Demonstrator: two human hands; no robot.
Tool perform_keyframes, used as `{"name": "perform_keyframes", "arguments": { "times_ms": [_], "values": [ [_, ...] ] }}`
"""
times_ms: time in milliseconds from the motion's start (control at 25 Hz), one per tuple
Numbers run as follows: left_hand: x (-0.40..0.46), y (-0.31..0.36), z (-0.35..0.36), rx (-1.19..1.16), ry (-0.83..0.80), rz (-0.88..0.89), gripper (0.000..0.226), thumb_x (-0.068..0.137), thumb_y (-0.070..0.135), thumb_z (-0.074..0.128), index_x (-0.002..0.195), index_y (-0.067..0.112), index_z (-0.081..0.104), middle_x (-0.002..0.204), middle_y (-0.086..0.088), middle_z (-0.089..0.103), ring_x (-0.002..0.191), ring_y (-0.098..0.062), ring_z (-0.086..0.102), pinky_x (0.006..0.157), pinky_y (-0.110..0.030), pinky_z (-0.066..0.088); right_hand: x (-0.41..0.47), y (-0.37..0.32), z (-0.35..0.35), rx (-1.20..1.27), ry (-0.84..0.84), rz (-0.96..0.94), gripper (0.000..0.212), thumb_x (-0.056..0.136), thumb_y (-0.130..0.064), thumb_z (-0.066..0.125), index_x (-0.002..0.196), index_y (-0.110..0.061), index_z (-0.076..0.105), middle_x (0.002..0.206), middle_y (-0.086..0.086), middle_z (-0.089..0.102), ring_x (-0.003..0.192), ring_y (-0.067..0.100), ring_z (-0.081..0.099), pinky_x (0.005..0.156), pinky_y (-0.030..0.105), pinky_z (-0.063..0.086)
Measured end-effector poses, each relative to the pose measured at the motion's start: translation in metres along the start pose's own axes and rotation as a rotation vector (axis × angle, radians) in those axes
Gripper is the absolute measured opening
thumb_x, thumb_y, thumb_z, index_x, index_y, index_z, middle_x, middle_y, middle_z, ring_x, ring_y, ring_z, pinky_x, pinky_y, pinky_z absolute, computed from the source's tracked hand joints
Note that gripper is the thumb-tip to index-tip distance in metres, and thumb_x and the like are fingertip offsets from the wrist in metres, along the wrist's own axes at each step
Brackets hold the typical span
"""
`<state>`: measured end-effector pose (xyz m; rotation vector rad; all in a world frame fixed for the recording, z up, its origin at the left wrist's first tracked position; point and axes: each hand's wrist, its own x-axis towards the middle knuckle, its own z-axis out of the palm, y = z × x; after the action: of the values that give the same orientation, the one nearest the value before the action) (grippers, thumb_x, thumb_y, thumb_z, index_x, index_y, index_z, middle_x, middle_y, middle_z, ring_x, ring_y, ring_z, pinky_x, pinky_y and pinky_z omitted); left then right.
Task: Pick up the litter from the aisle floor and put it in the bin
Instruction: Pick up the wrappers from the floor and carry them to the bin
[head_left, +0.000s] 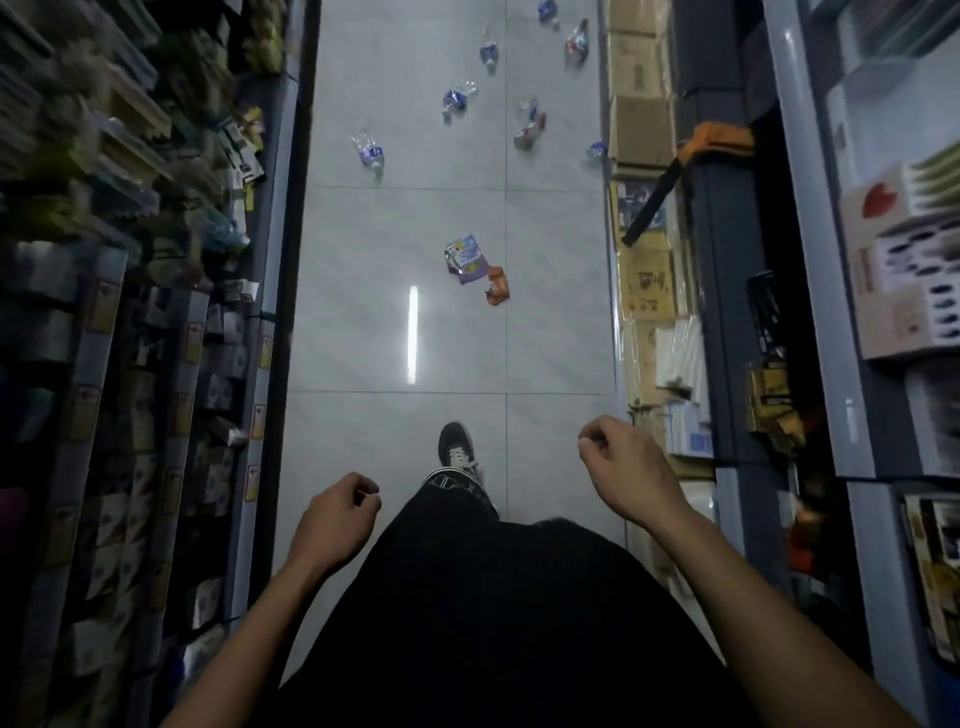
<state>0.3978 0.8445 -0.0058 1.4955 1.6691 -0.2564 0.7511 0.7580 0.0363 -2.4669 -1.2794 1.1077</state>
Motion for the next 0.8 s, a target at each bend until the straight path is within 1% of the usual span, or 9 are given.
{"name": "perform_keyframes", "arguments": {
  "times_ms": [200,320,480,560,680,800],
  "values": [
    [0.097,0.091,-0.065,0.08,-0.057,0.101,0.019,0.093,0.031,0.054,0.108,0.027,0.066,0.105,0.008,0.069,0.094,-0.012,0.063,0.085,-0.036,0.053,0.06,-0.021,-0.035,0.016,0.011,0.111,0.012,0.099,-0.035,0.053,0.098,-0.028,0.063,0.096,-0.011,0.063,0.087,0.01,0.06,0.076,0.036,0.053],
    [0.15,0.157,-0.099,0.174,-0.1,0.189,0.024,0.093,0.031,0.052,0.113,0.026,0.065,0.106,0.01,0.067,0.096,-0.013,0.063,0.086,-0.036,0.053,0.094,-0.023,-0.06,0.088,0.05,0.186,0.009,0.1,-0.032,0.055,0.097,-0.029,0.063,0.094,-0.012,0.063,0.086,0.008,0.059,0.075,0.035,0.051],
    [0.223,0.247,-0.133,0.216,-0.067,0.269,0.028,0.094,0.031,0.052,0.117,0.024,0.066,0.109,0.005,0.069,0.097,-0.015,0.064,0.087,-0.038,0.054,0.154,-0.022,-0.099,0.149,0.074,0.226,0.009,0.099,-0.03,0.058,0.09,-0.031,0.062,0.091,-0.012,0.064,0.085,0.011,0.061,0.074,0.036,0.052],
    [0.255,0.288,-0.142,0.219,-0.03,0.267,0.028,0.093,0.032,0.051,0.116,0.025,0.066,0.109,0.004,0.069,0.097,-0.016,0.064,0.086,-0.038,0.054,0.193,-0.021,-0.121,0.18,0.077,0.214,0.009,0.098,-0.029,0.059,0.09,-0.03,0.063,0.091,-0.013,0.064,0.085,0.013,0.063,0.077,0.038,0.054],
    [0.293,0.334,-0.151,0.199,-0.009,0.212,0.026,0.091,0.033,0.051,0.112,0.028,0.065,0.107,0.004,0.07,0.095,-0.016,0.064,0.085,-0.037,0.054,0.264,-0.026,-0.166,0.167,0.055,0.178,0.008,0.1,-0.03,0.058,0.097,-0.026,0.065,0.097,-0.01,0.066,0.088,0.013,0.063,0.081,0.038,0.055],
    [0.306,0.36,-0.155,0.173,-0.027,0.125,0.024,0.09,0.035,0.051,0.11,0.03,0.065,0.106,0.004,0.072,0.094,-0.017,0.065,0.086,-0.039,0.055,0.331,-0.039,-0.206,0.144,0.026,0.11,0.011,0.1,-0.029,0.057,0.1,-0.024,0.066,0.097,-0.008,0.066,0.088,0.014,0.062,0.082,0.04,0.055]
  ]
}}
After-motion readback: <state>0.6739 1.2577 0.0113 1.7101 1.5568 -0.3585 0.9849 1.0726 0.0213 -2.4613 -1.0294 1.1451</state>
